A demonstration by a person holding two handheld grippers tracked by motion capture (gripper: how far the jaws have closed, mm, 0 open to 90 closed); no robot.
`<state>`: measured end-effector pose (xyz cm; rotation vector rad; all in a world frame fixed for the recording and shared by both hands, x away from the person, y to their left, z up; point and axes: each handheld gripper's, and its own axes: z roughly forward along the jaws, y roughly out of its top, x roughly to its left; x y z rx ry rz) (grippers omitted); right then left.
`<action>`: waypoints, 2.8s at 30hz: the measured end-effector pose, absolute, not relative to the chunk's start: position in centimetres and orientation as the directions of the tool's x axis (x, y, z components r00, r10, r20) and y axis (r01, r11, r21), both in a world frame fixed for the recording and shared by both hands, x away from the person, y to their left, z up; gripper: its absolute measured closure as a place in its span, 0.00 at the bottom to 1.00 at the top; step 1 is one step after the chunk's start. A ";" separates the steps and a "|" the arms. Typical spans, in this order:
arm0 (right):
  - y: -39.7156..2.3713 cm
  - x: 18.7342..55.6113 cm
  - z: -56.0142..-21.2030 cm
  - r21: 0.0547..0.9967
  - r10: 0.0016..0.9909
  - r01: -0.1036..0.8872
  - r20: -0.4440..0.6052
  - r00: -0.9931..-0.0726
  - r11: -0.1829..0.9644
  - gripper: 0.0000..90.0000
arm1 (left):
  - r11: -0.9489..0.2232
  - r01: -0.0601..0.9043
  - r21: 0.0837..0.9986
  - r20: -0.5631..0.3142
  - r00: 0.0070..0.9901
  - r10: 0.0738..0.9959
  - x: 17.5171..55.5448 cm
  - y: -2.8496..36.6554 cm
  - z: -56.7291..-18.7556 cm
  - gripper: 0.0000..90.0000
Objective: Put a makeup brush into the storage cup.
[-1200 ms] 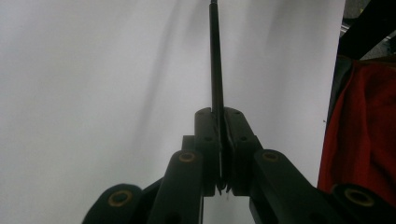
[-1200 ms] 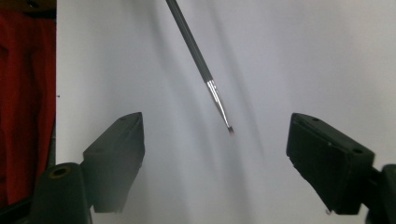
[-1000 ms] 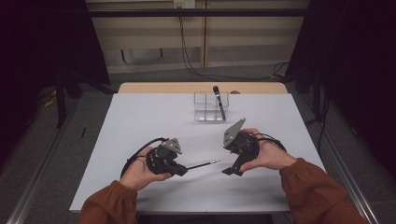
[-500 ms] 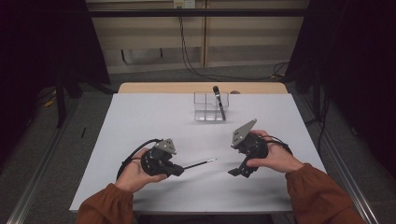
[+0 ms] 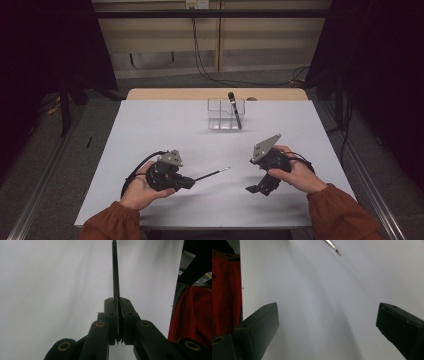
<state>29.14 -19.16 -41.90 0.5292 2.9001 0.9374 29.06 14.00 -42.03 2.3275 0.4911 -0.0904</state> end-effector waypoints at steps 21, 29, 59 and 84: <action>-20.1 27.9 -43.2 0.679 0.357 0.329 0.105 -0.928 0.656 0.03 | -0.543 0.365 0.756 -0.225 0.924 0.309 28.5 14.7 -42.3 0.95; -20.4 27.8 -43.9 0.745 0.402 0.362 0.137 -0.905 0.561 0.04 | -0.509 0.368 0.778 -0.227 0.920 0.318 28.4 14.6 -42.6 0.95; -19.4 27.1 -44.2 0.898 0.415 0.325 0.185 -0.891 0.297 0.05 | -0.357 0.297 0.886 -0.185 0.931 0.314 28.0 14.4 -42.7 0.95; -18.0 28.4 -42.3 0.937 0.375 0.325 0.259 -0.890 0.126 0.29 | -0.275 0.273 0.922 -0.188 0.936 0.297 27.6 13.8 -42.7 0.95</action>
